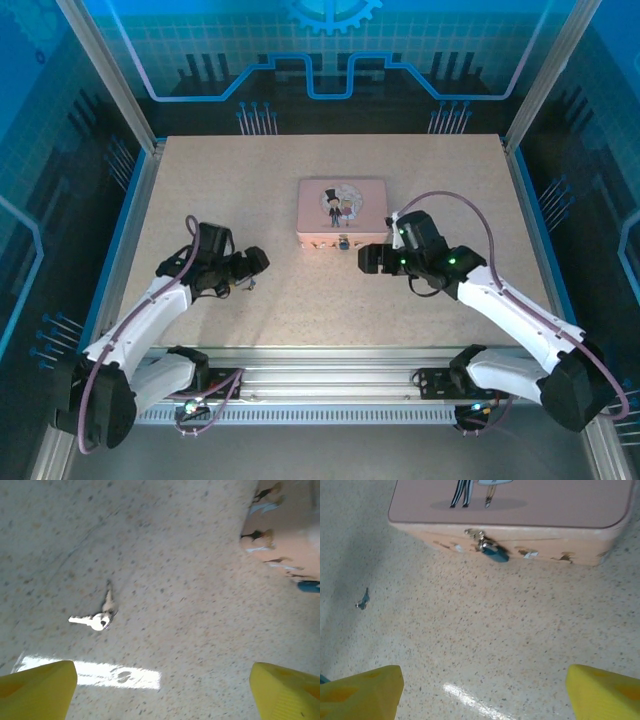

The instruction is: Unlock a padlock with a key

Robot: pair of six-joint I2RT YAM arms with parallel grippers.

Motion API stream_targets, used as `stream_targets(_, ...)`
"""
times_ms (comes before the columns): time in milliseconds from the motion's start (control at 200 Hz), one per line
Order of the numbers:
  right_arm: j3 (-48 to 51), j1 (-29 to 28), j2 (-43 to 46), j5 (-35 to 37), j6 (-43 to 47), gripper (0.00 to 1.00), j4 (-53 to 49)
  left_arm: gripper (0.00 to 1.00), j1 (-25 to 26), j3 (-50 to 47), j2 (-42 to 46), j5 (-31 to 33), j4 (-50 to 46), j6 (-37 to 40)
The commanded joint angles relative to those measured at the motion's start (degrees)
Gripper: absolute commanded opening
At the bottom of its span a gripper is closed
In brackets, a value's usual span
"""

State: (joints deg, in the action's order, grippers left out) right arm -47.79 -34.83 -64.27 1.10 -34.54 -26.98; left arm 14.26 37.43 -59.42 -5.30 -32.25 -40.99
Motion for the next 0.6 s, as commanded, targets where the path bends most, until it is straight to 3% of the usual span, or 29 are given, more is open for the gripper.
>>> stream_targets(0,1.12,-3.26,-1.5,2.94,-2.57,0.85,0.46,0.88,1.09,-1.92,1.91,2.89,-3.53,-3.98)
stream_targets(400,0.78,-10.16,-6.77,6.28,-4.73,0.84,2.74,0.83,5.16,-0.34,-4.52,7.48,-1.82,-5.22)
stream_targets(595,0.64,-10.18,-6.69,7.51,-4.96,0.85,2.02,0.72,5.95,2.16,-13.05,9.41,0.51,-5.19)
